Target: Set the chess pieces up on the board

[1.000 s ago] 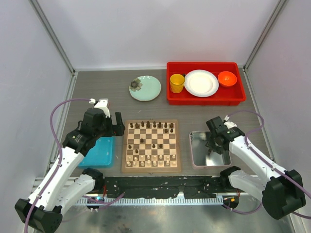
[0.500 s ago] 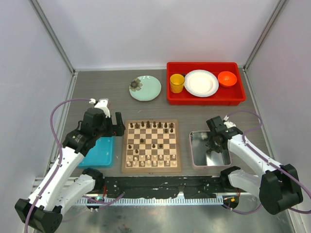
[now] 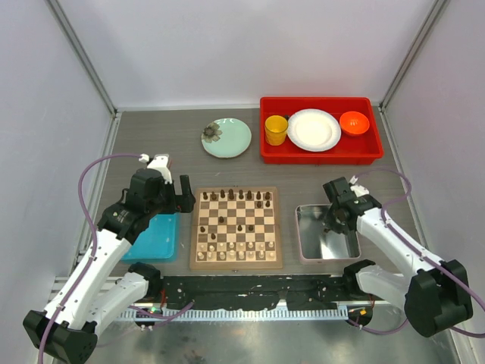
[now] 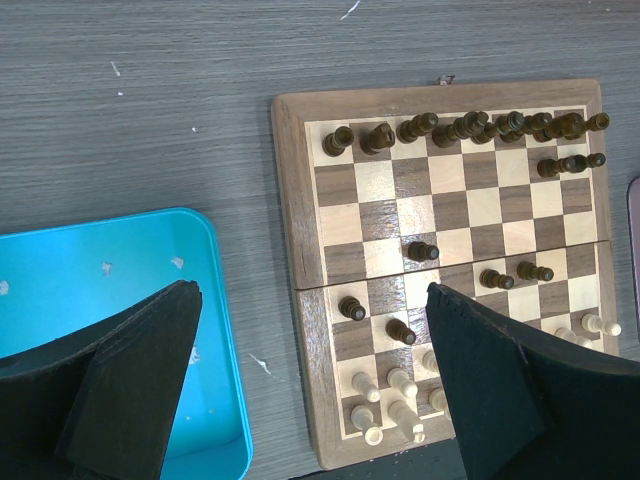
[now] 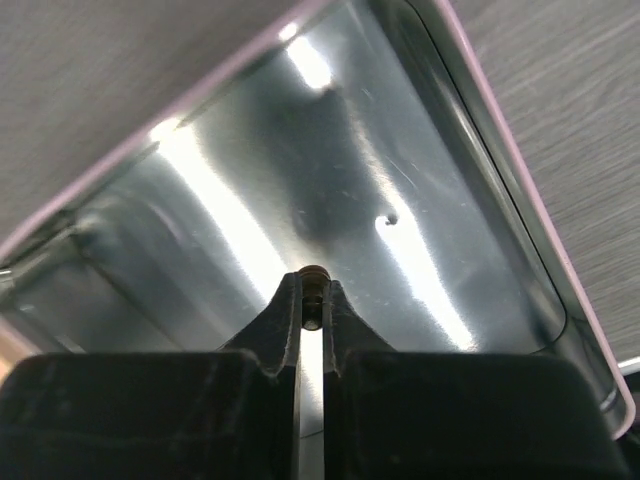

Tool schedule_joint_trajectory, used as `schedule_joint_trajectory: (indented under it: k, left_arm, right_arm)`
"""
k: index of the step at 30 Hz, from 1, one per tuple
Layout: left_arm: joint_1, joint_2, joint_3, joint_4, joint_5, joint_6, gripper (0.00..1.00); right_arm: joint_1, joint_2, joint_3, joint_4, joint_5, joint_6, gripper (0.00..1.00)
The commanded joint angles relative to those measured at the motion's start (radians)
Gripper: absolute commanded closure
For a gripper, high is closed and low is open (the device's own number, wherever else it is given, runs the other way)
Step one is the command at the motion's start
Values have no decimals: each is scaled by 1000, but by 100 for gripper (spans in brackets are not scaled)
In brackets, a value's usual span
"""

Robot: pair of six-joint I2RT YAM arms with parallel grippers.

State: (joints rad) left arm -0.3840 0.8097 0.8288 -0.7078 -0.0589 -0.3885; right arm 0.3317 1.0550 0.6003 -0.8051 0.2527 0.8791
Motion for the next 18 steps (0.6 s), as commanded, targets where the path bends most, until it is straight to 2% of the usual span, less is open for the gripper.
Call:
schedule_joint_trajectory:
  k: [1,7,8,10,14,18]
  left_arm:
    - [4,-7,0,31,11,4,0]
    - [5,-3,0,31,8,3,0]
    - [4,-3,0,33,7,4,0]
    - [5,-3,0,30,7,4,0]
    - [7,0,1,30,5,3,0]
    - [7,0,1,30,7,4,0]
  right_arm:
    - [3,-32,186,-26,55,-35,99]
    - [124,78,435,-33,120,-63,99]
    - [209,104,463,-8,141,-74,99]
    - [295,199,548,9,154,-89,99]
    - [473,361,645,96,96,-153,99]
    - [555,508,733,115,65,-235,99]
